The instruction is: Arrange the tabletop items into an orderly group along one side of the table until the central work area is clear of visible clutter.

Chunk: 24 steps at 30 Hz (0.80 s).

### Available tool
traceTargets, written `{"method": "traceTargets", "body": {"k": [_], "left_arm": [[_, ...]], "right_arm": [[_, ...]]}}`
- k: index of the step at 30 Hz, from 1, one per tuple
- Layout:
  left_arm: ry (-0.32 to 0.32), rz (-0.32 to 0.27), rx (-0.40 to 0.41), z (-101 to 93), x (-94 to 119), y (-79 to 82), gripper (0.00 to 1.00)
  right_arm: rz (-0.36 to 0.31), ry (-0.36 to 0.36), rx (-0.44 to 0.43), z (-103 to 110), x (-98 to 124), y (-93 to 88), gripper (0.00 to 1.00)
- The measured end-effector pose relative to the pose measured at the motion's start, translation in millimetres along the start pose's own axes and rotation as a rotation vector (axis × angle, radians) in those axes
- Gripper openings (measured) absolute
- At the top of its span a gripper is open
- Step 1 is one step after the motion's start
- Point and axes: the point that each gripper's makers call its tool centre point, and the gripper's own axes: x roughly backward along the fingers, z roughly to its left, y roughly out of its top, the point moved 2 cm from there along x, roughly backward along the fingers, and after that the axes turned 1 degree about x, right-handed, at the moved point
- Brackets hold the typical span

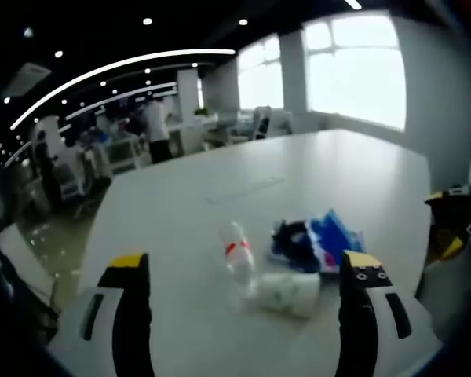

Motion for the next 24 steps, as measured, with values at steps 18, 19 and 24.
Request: {"method": "traceTargets", "body": {"k": [18, 19, 24], "left_arm": [[-0.008, 0.047, 0.010, 3.1, -26.9, -11.3, 0.94], [-0.008, 0.049, 0.011, 3.0, -28.5, -12.0, 0.94], [-0.008, 0.056, 0.019, 4.4, -33.5, -14.6, 0.94]], "right_arm": [[-0.007, -0.016, -0.010, -3.1, 0.5, 0.8, 0.90], [-0.008, -0.016, -0.008, -3.0, 0.4, 0.9, 0.90], [-0.009, -0.017, -0.010, -3.2, 0.2, 1.4, 0.90]]}}
